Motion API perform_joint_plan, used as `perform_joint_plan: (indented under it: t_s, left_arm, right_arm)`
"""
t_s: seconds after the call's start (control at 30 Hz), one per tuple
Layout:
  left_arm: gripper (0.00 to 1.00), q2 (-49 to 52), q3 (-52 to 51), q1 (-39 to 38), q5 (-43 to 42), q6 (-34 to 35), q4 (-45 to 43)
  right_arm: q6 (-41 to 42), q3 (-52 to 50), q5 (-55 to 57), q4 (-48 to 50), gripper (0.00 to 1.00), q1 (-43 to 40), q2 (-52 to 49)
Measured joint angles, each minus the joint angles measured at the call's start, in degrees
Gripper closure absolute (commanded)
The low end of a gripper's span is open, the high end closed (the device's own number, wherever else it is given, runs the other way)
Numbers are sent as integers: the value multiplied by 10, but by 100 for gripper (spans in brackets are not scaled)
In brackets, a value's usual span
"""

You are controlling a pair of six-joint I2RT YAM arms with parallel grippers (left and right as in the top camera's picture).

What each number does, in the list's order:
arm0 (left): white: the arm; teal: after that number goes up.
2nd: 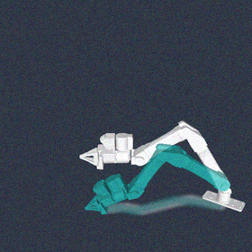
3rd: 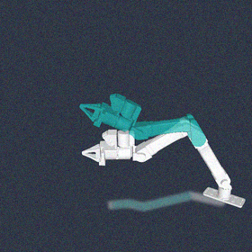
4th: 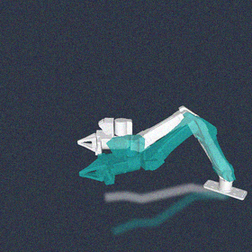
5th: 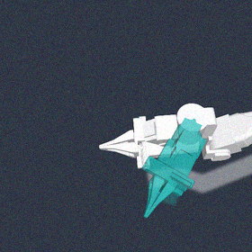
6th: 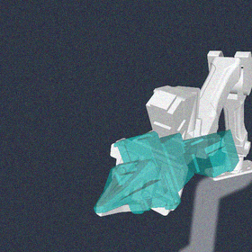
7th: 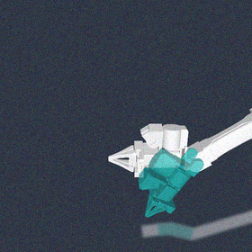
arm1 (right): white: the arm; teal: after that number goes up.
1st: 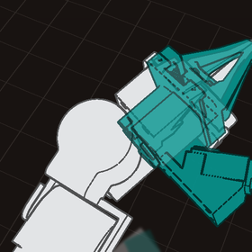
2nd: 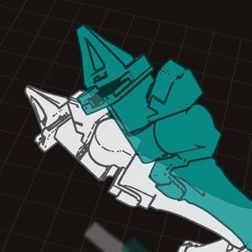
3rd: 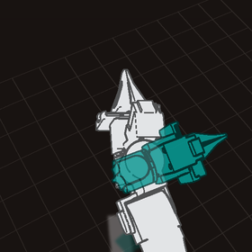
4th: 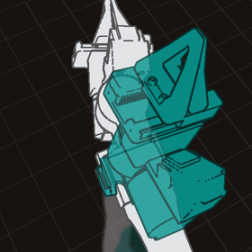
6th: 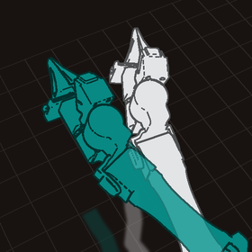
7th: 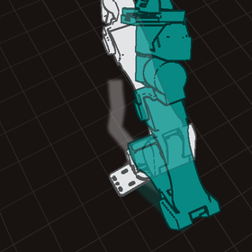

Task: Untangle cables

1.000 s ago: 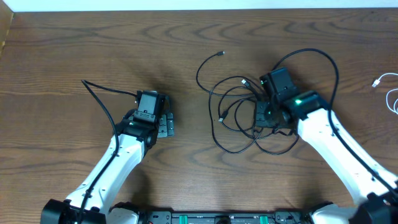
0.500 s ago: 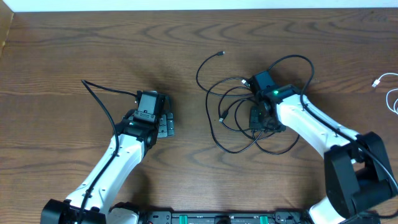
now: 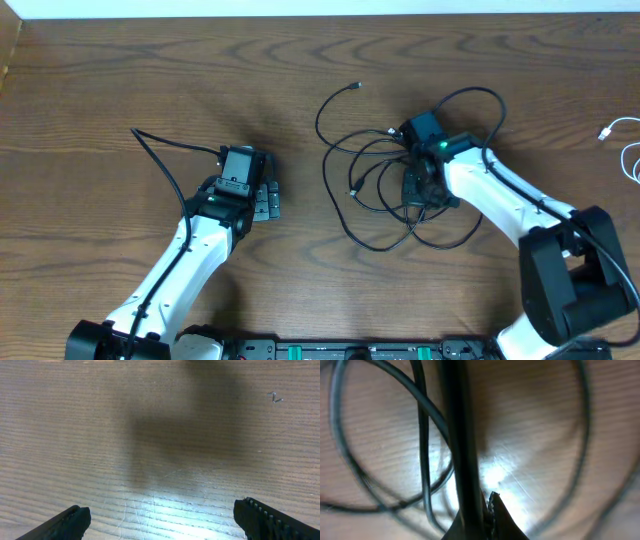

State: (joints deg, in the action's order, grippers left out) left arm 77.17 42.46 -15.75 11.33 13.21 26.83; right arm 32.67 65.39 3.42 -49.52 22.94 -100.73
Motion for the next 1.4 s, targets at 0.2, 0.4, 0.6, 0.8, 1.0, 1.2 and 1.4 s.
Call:
perform_joint_plan:
  t_s: [0.2,0.4,0.6,0.8,1.0,1.2,1.4]
  left_arm:
    - [4,0,0,0,0,0,0]
    - [4,0,0,0,0,0,0]
    - [4,0,0,0,0,0,0]
    - [3,0,0,0,0,0,0]
    - [4,0,0,0,0,0,0]
    - [4,0,0,0,0,0,-1]
    - [4,0,0,0,0,0,0]
  right_arm:
    - [-58,147,-10,-28,99,-9,111]
    - [-109,216,-27,38,99,-18,217]
    - [-124,216,23,99,99,-92,190]
    - [-141,214,89,175,99,-198,113]
    - [-177,212,111,306,99,-304,0]
    - [-190,211,96,433,99,-395,-123]
    - [-193,211,63,465,93,-436,-218]
